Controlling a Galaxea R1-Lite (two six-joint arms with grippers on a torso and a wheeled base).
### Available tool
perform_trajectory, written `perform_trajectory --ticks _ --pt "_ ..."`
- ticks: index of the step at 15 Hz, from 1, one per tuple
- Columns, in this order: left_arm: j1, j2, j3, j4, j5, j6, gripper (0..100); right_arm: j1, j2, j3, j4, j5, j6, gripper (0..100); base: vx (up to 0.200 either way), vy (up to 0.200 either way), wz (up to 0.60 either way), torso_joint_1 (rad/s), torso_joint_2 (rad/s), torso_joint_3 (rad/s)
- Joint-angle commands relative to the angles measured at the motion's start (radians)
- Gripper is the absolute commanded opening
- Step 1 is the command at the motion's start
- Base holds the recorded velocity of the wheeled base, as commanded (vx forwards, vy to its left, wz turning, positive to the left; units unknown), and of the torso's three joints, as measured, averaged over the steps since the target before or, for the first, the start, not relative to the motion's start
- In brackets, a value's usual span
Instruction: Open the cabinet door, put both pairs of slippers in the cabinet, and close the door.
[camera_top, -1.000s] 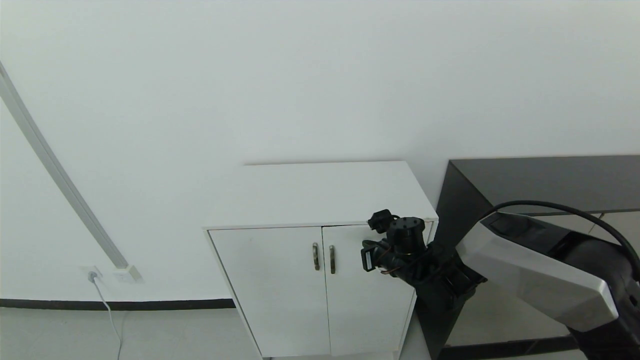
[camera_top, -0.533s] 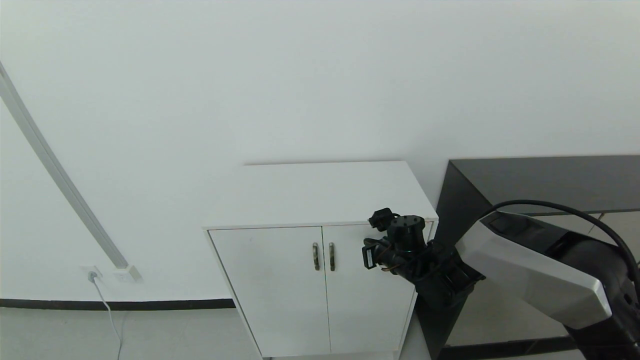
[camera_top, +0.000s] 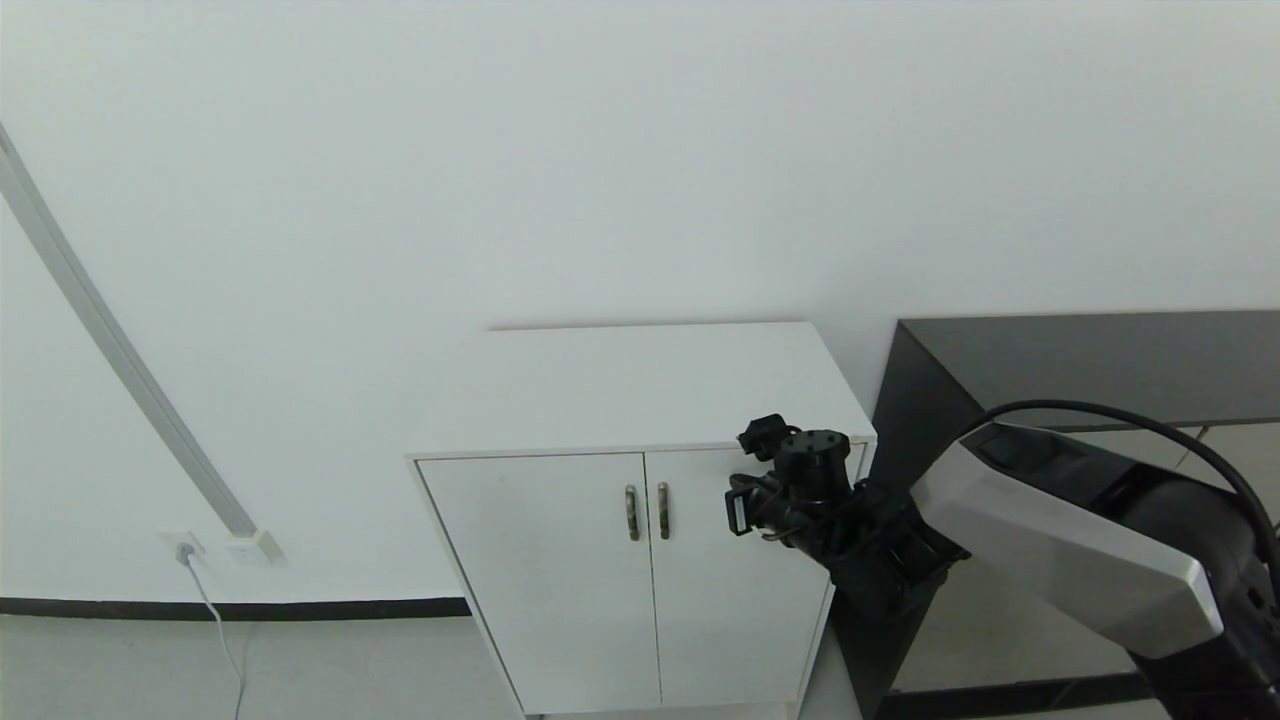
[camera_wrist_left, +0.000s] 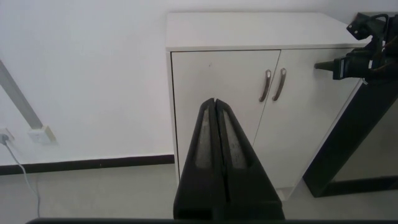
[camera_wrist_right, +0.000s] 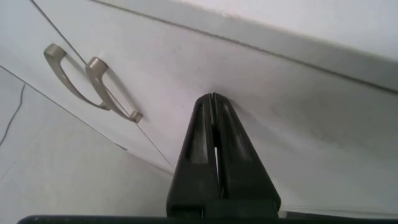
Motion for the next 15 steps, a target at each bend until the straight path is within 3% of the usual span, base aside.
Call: perform_trajectory --ticks 1,3,7,11,15 --pt "0.001 0.0 0.0 0.0 0.0 0.0 0 0.005 -0.022 0.042 -0.01 -0.004 0.001 0 0.0 0.0 0.0 0.0 0.0 0.0" --pt "0.001 0.0 0.0 0.0 0.0 0.0 0 0.016 -0.065 0.123 -0.05 -0.021 0.001 0 0.0 0.0 0.0 0.0 0.0 0.0" --pt "0.001 0.0 0.0 0.0 -0.001 0.0 0 0.011 -0.262 0.416 -0.187 -0.072 0.001 0 0.0 0.0 0.0 0.0 0.0 0.0" --pt "0.0 0.0 0.0 0.0 -0.001 0.0 0 -0.078 -0.438 0.625 -0.233 -0.087 0.002 0 0.0 0.0 0.0 0.0 0.0 0.0" --pt "0.0 0.0 0.0 0.0 -0.001 0.0 0 -0.157 -0.553 0.79 -0.231 -0.205 -0.001 0 0.0 0.0 0.0 0.0 0.0 0.0"
